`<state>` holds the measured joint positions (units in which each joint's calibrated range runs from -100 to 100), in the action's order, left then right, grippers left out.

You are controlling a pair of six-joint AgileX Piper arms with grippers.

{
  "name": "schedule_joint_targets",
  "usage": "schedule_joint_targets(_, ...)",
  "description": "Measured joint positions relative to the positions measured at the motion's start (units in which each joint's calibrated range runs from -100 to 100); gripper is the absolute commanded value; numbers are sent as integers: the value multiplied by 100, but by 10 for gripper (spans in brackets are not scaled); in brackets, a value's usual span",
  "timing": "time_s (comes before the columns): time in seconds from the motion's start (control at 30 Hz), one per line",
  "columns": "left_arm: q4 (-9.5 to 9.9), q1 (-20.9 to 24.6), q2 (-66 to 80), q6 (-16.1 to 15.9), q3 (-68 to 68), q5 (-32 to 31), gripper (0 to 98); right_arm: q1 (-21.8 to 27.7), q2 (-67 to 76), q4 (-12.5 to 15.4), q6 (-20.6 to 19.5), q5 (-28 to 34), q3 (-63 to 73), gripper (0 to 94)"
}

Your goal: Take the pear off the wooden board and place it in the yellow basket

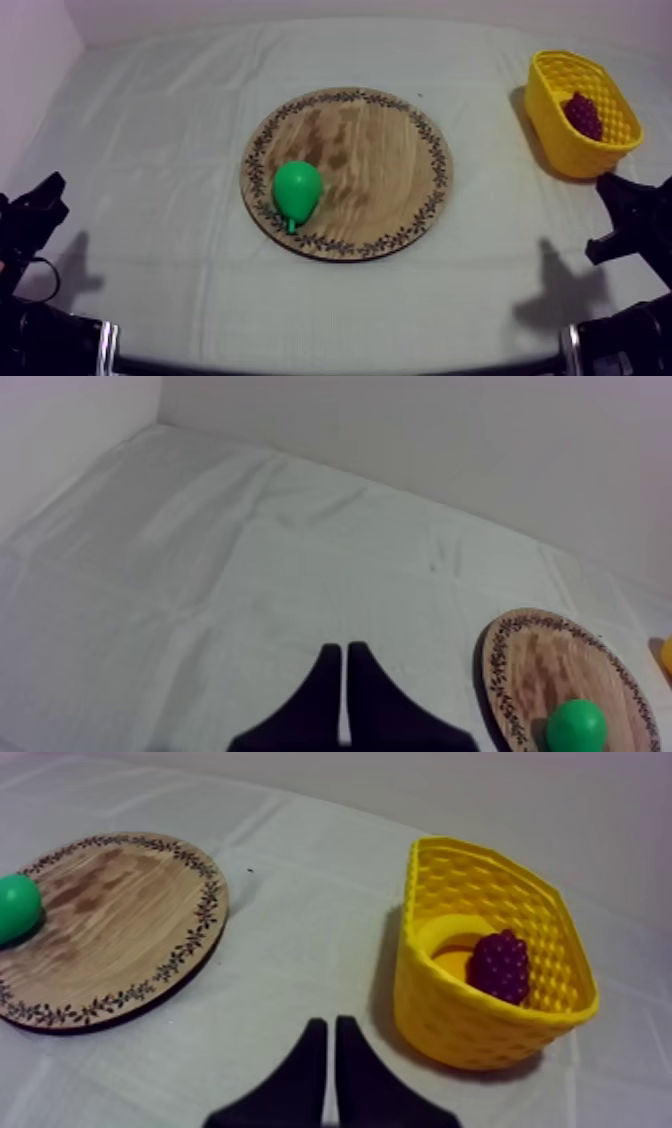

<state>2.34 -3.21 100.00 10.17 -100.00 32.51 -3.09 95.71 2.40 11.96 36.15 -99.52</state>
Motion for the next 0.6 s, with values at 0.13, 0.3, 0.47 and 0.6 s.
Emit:
schedule_joint_targets(0.13,0,0,0,0,0,0,1,-6,0,68,29,-108,0,4)
schedule_joint_targets(0.3,0,0,0,0,0,0,1,-169,-105,176,288,-174,248,3)
schedule_joint_targets(0.47,0,0,0,0,0,0,1,-442,-762,50,244,177,1050,3)
schedule_joint_targets(0.6,0,0,0,0,0,0,1,-748,-1475,-204,15,660,1979,3)
